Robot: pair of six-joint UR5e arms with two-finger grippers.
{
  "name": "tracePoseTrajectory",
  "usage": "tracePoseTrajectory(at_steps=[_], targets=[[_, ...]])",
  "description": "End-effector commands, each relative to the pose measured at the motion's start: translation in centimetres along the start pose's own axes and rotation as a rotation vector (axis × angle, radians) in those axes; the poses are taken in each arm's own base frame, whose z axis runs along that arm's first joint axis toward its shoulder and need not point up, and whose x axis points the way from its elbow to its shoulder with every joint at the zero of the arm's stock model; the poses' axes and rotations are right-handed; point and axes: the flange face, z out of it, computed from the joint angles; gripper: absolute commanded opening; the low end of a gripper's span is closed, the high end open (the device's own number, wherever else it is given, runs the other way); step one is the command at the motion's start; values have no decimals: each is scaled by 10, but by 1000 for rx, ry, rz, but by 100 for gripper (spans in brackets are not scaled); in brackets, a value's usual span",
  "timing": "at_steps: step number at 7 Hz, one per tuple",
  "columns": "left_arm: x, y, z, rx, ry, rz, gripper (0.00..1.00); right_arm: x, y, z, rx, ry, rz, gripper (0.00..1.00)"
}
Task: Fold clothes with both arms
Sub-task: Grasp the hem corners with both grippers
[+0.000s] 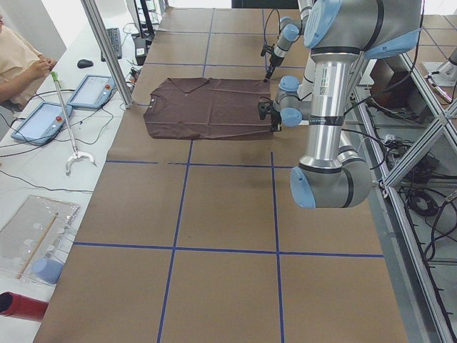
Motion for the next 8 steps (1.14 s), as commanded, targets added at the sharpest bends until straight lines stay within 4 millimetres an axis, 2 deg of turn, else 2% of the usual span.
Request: tracePoseTrajectory(at_steps=[1, 2, 4, 5, 6, 8], targets=[[-1, 0, 0, 1, -1, 0, 0, 0, 6, 0, 3, -3, 16, 36], [-1, -1, 0, 2, -1, 0, 0, 1, 7, 0, 1, -1, 15, 34], [0, -1, -1, 2, 2, 0, 0, 1, 7, 0, 1, -1, 15, 35], [0, -1, -1, 3, 2, 0, 0, 1, 6, -1, 3, -3, 17, 31], [0, -1, -1, 4, 1, 0, 0, 0, 6, -1, 5, -5, 17, 0], [0, -1, -1, 3, 2, 0, 0, 1, 4, -1, 19, -7, 16, 0]])
